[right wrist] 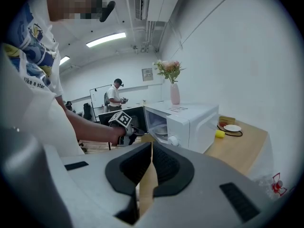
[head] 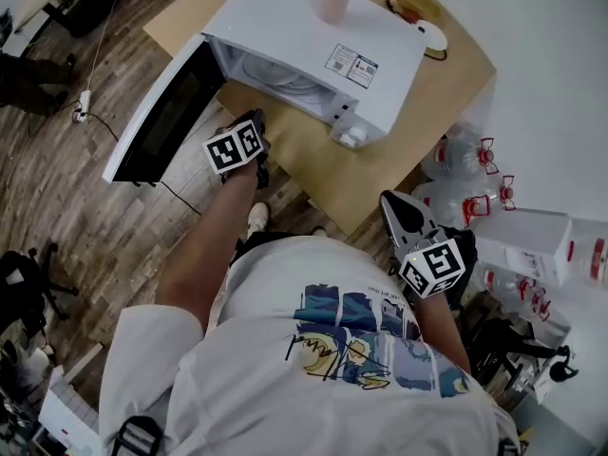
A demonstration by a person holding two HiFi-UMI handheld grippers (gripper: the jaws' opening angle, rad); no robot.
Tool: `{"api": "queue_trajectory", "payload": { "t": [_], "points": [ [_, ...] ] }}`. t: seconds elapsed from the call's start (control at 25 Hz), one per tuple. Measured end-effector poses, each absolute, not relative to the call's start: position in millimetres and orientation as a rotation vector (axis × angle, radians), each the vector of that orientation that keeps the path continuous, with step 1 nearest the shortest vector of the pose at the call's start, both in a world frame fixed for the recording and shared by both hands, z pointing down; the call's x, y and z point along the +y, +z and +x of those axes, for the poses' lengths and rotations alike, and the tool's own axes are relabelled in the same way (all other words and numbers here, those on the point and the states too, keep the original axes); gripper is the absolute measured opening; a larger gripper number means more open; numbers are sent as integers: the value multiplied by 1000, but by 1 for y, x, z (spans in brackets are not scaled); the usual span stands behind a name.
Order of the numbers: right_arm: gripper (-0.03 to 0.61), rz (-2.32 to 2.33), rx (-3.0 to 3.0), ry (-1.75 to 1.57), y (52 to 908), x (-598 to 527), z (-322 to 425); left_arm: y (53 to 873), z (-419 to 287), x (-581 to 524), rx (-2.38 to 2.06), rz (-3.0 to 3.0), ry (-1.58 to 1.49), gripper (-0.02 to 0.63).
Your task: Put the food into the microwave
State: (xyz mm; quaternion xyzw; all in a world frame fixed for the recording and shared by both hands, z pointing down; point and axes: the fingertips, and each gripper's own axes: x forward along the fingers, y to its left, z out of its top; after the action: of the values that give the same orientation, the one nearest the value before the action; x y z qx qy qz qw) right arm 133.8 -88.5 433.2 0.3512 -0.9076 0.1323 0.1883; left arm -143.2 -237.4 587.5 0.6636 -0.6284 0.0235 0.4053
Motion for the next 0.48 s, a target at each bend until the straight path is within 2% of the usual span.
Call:
{"api": "queue_trajectory", "payload": {
  "t": [0.08,0.16,0.48],
  "points": [
    [14,952,-2574,368,433,-90,133,576,-136,-222,-1568,1721,65,30],
    [12,914,-2591,356,433,-91,131,562,-124,-208,-1532,1790,71,12],
    [8,747,-2654,326,432,-90,120,513,-85,-144,-1405,1993,82,8]
  ]
}}
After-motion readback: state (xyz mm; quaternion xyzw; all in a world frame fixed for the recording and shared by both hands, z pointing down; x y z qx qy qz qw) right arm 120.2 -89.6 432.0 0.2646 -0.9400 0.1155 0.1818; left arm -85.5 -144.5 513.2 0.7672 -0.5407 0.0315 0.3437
